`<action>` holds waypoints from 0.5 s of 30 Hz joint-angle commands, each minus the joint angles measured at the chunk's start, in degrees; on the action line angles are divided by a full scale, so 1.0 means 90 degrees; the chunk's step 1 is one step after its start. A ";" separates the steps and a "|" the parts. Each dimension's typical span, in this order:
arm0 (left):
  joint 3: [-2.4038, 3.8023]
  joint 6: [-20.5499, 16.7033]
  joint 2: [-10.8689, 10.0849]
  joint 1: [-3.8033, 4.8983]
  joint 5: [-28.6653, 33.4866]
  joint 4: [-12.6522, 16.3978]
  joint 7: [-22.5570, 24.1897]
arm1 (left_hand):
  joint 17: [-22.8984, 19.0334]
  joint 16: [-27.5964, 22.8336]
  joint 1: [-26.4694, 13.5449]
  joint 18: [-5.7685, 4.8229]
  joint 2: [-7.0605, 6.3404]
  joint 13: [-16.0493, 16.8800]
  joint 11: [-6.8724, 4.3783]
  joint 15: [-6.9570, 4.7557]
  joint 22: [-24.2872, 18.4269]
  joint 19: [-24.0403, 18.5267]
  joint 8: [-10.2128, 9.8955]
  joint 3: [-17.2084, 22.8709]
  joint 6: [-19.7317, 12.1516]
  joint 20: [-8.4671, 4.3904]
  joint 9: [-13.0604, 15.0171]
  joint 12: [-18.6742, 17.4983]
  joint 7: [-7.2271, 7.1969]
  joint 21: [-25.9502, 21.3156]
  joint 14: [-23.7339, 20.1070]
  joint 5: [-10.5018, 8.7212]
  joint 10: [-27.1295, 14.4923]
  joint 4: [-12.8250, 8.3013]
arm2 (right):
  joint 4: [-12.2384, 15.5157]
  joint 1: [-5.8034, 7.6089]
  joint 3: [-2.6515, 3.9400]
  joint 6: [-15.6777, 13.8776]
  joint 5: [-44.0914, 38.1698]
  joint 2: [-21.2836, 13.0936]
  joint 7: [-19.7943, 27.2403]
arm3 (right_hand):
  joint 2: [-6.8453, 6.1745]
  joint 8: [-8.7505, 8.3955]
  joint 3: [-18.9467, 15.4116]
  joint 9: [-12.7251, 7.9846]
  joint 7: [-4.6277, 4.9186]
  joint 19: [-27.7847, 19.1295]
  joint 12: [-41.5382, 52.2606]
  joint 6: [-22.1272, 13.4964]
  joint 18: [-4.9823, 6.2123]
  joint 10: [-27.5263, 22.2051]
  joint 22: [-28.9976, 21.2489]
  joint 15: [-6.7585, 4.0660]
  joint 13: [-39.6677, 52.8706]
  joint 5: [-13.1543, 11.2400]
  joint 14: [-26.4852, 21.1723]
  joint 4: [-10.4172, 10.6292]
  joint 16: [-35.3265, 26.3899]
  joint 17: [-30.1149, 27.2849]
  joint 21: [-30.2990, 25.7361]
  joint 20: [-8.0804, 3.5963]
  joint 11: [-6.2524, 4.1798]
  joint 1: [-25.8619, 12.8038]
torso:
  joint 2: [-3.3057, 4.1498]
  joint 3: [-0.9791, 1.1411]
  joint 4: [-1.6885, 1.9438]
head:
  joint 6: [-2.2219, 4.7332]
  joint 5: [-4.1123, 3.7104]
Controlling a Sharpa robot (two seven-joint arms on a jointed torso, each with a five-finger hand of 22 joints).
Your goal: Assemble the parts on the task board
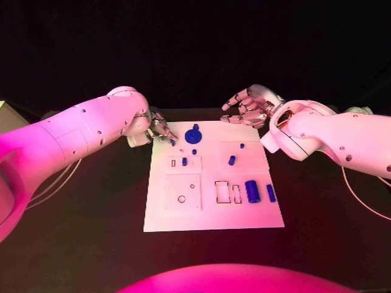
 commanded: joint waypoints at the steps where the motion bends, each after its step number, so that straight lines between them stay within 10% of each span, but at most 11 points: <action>1: -0.0012 0.0092 -0.0027 -0.0023 0.0078 0.0049 0.0076 | 0.0961 0.0047 0.0129 0.0024 -0.0019 -0.0032 -0.0051 -0.0046 0.0020 0.0011 0.0081 0.0520 0.0034 -0.0004 0.0080 -0.0021 0.0018 0.0023 0.0431 0.0028 0.0035 -0.0288 | 0.0003 -0.0002 0.0002 0.0041 -0.0023 0.0005 0.0071 | 0.0023 0.0019 0.0032 -0.0010 -0.0006 -0.0033 -0.0026 -0.0051 0.0106 -0.0029 0.0546 -0.0052 0.0041 0.0038 0.0504 0.0014 -0.0023 0.1099 -0.0014 -0.0008 -0.0009 -0.0060 | -0.0002 0.0002 0.0005 | -0.0007 -0.0005; 7: -0.0011 0.0005 -0.0149 -0.0021 0.0152 0.0194 0.0059 | 0.0995 0.0064 -0.0181 0.0012 -0.0125 -0.0038 -0.0026 -0.0020 0.0103 0.0054 0.0293 0.1521 0.0010 0.0000 0.0276 -0.0005 0.0034 0.0072 0.0446 0.0130 0.0143 -0.0827 | 0.0001 -0.0002 0.0002 0.0043 -0.0023 0.0004 0.0072 | 0.0021 0.0027 0.0045 -0.0010 -0.0007 -0.0033 -0.0019 -0.0051 0.0107 -0.0022 0.0543 -0.0053 0.0045 0.0042 0.0507 0.0012 -0.0019 0.1108 -0.0022 -0.0009 -0.0010 -0.0063 | -0.0006 0.0000 0.0011 | 0.0000 0.0004; 15: 0.0005 -0.0147 -0.0360 -0.0014 0.0277 0.0478 0.0016 | 0.1009 0.0070 -0.0378 0.0005 -0.0174 0.0005 -0.0034 -0.0027 0.0150 0.0083 0.0368 0.1795 0.0016 -0.0006 0.0346 0.0041 0.0031 0.0099 0.0453 0.0233 0.0188 -0.1000 | -0.0003 -0.0002 0.0002 0.0044 -0.0023 -0.0001 0.0075 | 0.0021 0.0027 0.0045 -0.0010 -0.0007 -0.0033 -0.0019 -0.0051 0.0107 -0.0022 0.0543 -0.0053 0.0045 0.0042 0.0507 0.0012 -0.0019 0.1108 -0.0022 -0.0009 -0.0010 -0.0063 | -0.0016 0.0000 0.0021 | 0.0025 0.0038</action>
